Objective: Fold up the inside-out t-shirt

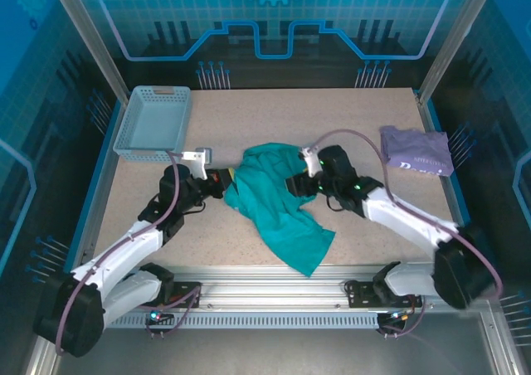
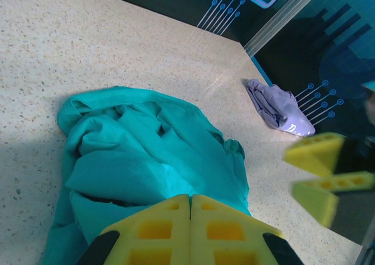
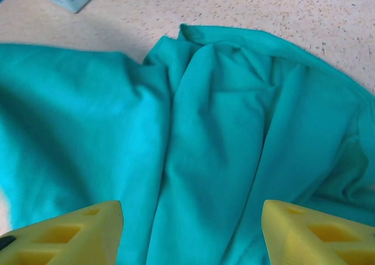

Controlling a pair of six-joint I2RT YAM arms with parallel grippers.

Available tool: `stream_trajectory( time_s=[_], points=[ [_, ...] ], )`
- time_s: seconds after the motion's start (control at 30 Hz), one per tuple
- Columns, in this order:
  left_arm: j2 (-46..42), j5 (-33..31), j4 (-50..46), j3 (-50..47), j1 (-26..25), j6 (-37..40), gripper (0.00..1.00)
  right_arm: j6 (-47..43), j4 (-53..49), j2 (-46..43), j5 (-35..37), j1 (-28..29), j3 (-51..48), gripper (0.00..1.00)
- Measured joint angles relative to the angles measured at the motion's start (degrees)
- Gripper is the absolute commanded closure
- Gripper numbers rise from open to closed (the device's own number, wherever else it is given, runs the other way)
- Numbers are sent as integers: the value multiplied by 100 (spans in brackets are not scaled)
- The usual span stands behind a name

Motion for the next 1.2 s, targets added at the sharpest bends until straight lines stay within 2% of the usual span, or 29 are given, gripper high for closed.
stream_trajectory(
  time_s=[0.13,0.3,0.47,0.63,0.73,0.8,0.9,0.97,1.1,1.2],
  points=[
    [-52,-109,-105,-4,2,-7,100,-70,-361,1530,-74,-166,1362,35],
    [-63,-168,-238,-13,2,-22,100,-608,-1329,3545,55,-315,3768,29],
    [-63,-173,-313,-20,2,-59,99,-1419,-2433,4876,234,-291,5469,20],
    [-87,-173,-341,-24,2,-63,100,-2100,-3416,5989,400,-179,6924,19],
    [-173,-197,-378,-57,0,-63,99,-2378,-3912,6570,505,-81,7674,29],
    [-216,-216,-422,-63,2,-63,99,-2465,-4159,6776,494,-33,8013,46],
    [-260,-221,-452,-81,0,-63,100,-2627,-4358,6798,542,-2,8262,82],
    [-264,-264,-507,-81,0,-63,100,-2653,-4463,6806,538,-17,8408,98],
    [-326,-439,-704,-68,0,-61,100,-2627,-4382,6655,466,-105,8362,100],
    [-387,-691,-911,136,22,-55,100,-2483,-4144,6081,243,-297,7903,100]
  ],
)
